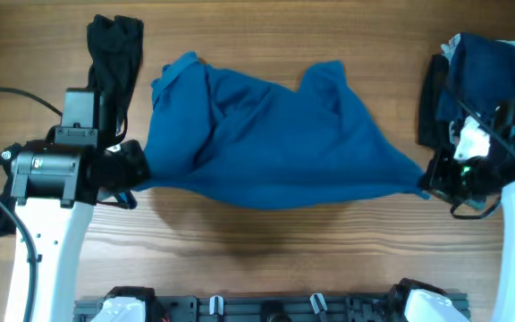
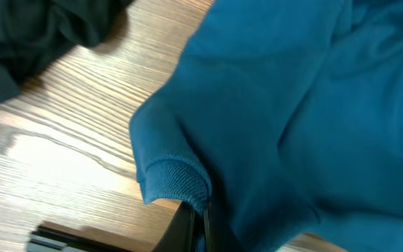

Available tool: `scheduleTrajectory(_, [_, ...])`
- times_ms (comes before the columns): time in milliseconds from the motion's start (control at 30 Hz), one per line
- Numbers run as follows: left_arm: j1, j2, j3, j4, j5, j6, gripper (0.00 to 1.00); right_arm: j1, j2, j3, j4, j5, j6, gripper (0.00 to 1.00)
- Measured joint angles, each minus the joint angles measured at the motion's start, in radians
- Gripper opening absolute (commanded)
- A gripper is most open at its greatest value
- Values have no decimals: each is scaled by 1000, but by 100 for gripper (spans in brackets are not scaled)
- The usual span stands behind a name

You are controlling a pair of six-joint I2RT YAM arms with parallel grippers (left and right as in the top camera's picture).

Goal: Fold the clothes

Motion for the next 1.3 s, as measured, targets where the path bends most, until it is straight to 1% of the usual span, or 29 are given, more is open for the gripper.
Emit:
scheduleTrajectory(67, [0,5,-36,-2,31,-14,4,0,1,-91,37,2,35,4])
scheduleTrajectory(133, [0,14,-85,-1,52,-35,4,0,6,-136,51,2,63,4])
scheduleTrajectory(367, [0,24,-267,45,90,-96,4,0,6,-144,59,50,220,5])
scheduleTrajectory(433, [0,34,-309,84,103,-119,4,0,6,-144,59,51,260,4])
scheduleTrajectory(533, [0,51,-333,120,107,-159,4,0,5,-164,80,51,312,4])
scheduleTrajectory(767, [0,157,-345,138,114,-197,4,0,5,-367,194,58,400,4])
scheduleTrajectory(800, [0,174,-345,138,114,-198,5,0,5,-383,205,59,412,6])
scheduleTrajectory(833, [0,195,-346,141,114,-200,14,0,5,-391,214,59,421,19])
scheduleTrajectory(867, [0,212,-346,142,114,-201,25,0,5,-391,220,59,427,40])
scheduleTrajectory(900, [0,222,-346,142,115,-208,32,0,5,-391,227,61,435,63])
scheduleTrajectory(933, [0,231,-346,142,115,-211,39,0,5,-391,231,62,438,75])
scheduleTrajectory(967, [0,235,-346,143,115,-214,41,0,5,-391,236,63,440,80])
scheduleTrajectory(1033, [0,237,-346,145,115,-213,43,0,5,-391,239,63,438,83])
scheduleTrajectory(1200, [0,237,-346,145,115,-206,46,0,5,-391,250,66,443,82])
scheduleTrajectory(1300, [0,237,-344,138,114,-189,51,0,5,-386,253,66,430,82])
